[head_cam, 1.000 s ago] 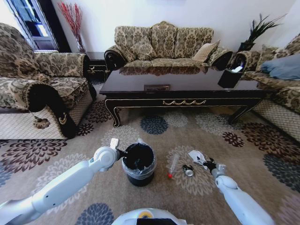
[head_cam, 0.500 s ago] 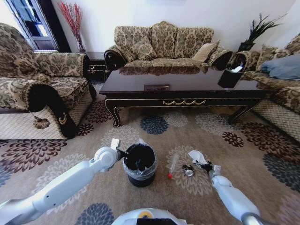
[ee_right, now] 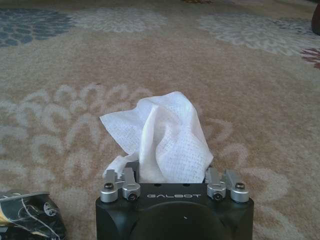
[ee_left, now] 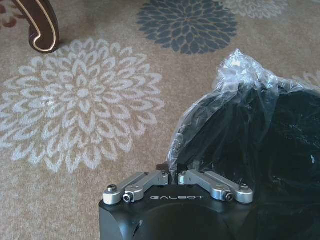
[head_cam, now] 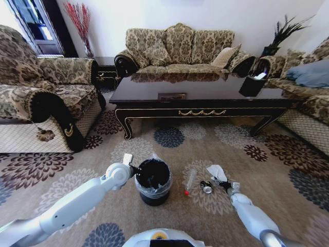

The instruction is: Move to the front of the table and pick up the trash from the floor, then place it into the trash bin.

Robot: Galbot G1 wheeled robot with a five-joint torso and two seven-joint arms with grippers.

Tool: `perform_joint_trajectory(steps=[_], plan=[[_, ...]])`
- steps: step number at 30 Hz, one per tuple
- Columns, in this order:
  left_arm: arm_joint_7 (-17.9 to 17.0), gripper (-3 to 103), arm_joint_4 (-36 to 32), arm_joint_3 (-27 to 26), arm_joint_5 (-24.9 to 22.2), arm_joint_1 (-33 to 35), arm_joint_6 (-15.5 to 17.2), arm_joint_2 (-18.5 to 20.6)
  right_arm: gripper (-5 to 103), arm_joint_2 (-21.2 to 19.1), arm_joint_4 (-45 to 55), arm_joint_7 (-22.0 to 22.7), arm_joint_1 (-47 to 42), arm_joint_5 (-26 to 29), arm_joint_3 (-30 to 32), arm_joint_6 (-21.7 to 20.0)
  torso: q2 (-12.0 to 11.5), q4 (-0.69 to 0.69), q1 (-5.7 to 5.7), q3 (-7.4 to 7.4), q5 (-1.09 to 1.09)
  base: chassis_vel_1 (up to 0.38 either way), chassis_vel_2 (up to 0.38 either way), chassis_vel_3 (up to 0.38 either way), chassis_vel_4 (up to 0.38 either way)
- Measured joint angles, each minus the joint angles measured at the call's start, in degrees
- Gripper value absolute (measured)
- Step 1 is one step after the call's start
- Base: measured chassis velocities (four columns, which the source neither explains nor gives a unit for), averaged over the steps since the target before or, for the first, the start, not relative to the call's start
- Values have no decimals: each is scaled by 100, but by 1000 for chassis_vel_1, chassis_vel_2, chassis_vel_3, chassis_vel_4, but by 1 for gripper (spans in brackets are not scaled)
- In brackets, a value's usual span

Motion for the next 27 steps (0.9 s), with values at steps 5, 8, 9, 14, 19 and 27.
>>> perform_joint_trajectory(steps=[5,8,9,14,19,27], plan=[[1,3,-1,3,-10,-19,0,25,44,-39,122,15,-82,1,19,3,0,0,0,0,0,0,0,0,0],[4,3,-14,3,-21,-17,0,21,27,-76,237,38,-157,5,44,2,0,-2,0,0,0,0,0,0,0],[4,3,-24,3,-21,-10,0,17,27,-84,279,47,-185,5,55,1,0,-2,0,0,0,0,0,0,0],[-1,3,-75,0,-20,28,0,20,6,-131,425,91,-270,11,83,-17,0,-1,0,0,-1,0,0,0,0],[-11,3,-115,-12,-16,48,0,51,1,-166,609,135,-389,11,149,-34,0,0,0,0,0,0,0,0,0],[-16,3,-137,86,-19,-36,0,22,0,-305,1300,208,-747,102,310,-110,0,-1,0,0,0,0,0,0,0]])
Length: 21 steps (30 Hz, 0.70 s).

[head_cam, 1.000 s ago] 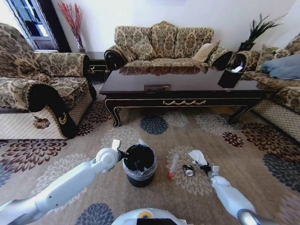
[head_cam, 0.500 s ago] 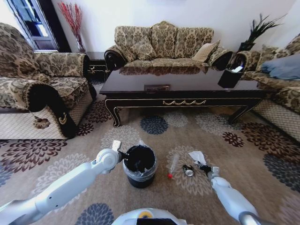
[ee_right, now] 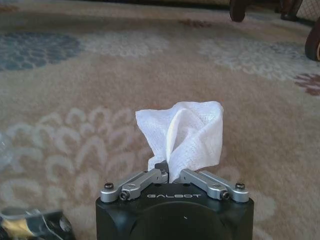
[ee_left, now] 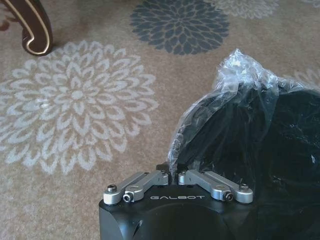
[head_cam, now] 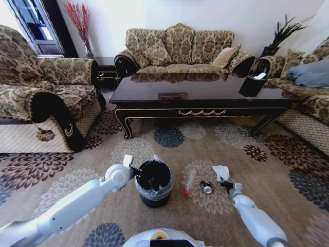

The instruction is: Move to the front of the table and pick up the trash from the floor, then place it into the trash bin.

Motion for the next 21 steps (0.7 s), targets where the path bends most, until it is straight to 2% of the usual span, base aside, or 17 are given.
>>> perform_joint_trajectory(steps=[9,12,17,21], plan=[[-13,3,116,313,-22,-286,0,-178,0,-293,1279,119,-660,225,333,-43,0,-1,0,0,0,0,0,0,0],[-66,3,222,522,-160,-538,0,-358,0,-495,2238,143,-1328,378,696,-44,0,1,0,0,-1,0,0,0,0],[-68,3,318,744,-201,-797,0,-482,0,-600,2947,174,-1909,485,1014,-47,0,0,0,0,0,0,0,0,0],[-87,3,479,943,-288,-1058,1,-761,0,-684,3828,188,-2608,560,1490,-54,0,1,0,0,0,0,0,0,0]])
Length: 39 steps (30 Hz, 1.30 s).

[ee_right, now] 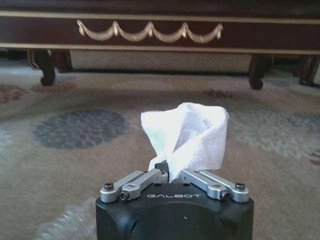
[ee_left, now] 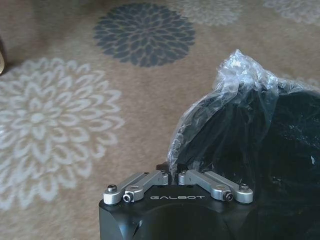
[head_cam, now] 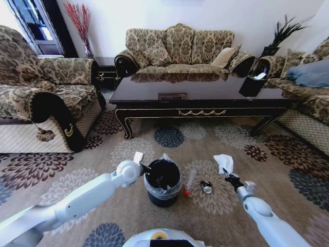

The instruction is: Move to the front of the table and pick up the trash from the floor, then place it into the trash bin.

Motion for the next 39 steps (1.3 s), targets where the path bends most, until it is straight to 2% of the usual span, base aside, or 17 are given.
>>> perform_joint_trajectory(steps=[11,19,24,29,35,39], plan=[[-46,3,263,445,-55,-432,0,-377,0,13,1547,-3,-1161,-79,834,26,0,1,0,0,0,0,0,0,0],[-80,3,574,658,-45,-697,0,-806,0,208,2989,-13,-2259,-537,1421,73,0,0,0,0,-2,0,0,0,0],[-88,3,754,924,-52,-941,0,-1003,0,350,3761,24,-2593,-695,1402,10,0,0,0,0,-1,0,0,0,0],[-91,3,889,1233,-31,-1111,0,-1195,0,443,4130,86,-2642,-891,1166,-71,0,1,0,0,-1,0,0,0,0],[-140,3,941,1311,-34,-1168,0,-1387,0,514,4323,101,-2718,-1130,919,-99,0,-1,0,0,0,0,0,0,0],[-147,3,1008,1345,-55,-1197,0,-1480,0,556,4406,269,-2787,-1592,503,-229,0,-1,0,0,-1,0,0,0,0]])
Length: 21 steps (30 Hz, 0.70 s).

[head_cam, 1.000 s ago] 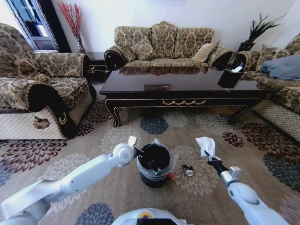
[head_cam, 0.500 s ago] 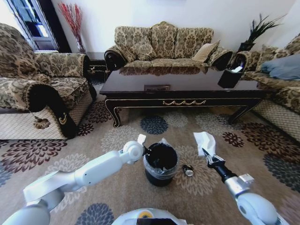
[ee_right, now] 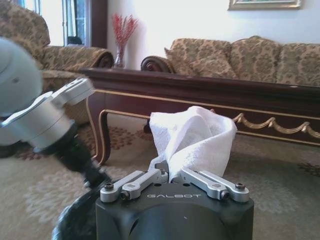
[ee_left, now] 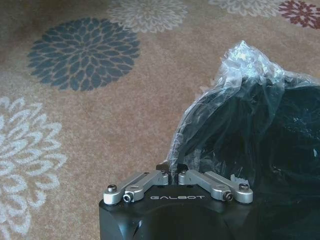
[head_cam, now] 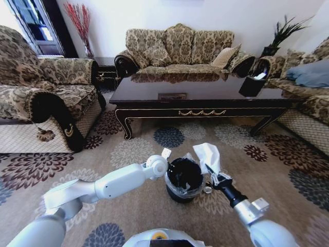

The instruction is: Move to the front of the table and pick up the trash from the floor, then place it into the trash bin.

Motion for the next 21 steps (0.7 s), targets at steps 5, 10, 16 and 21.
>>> perform_joint_trajectory(steps=[5,10,16,21], plan=[[12,3,82,46,-6,-51,0,-36,0,54,0,14,-5,-485,-349,6,0,2,0,0,0,0,0,0,0],[14,3,82,29,-3,6,0,-69,0,31,-51,-7,-69,-725,-436,87,0,1,0,0,0,0,0,0,0],[7,3,37,42,0,57,0,-104,0,-40,-105,-12,-43,-798,-485,94,0,0,0,0,0,0,0,0,0],[-1,3,-28,62,-31,33,0,-116,1,-96,-227,1,32,-959,-577,102,0,1,0,0,1,0,0,0,0]])
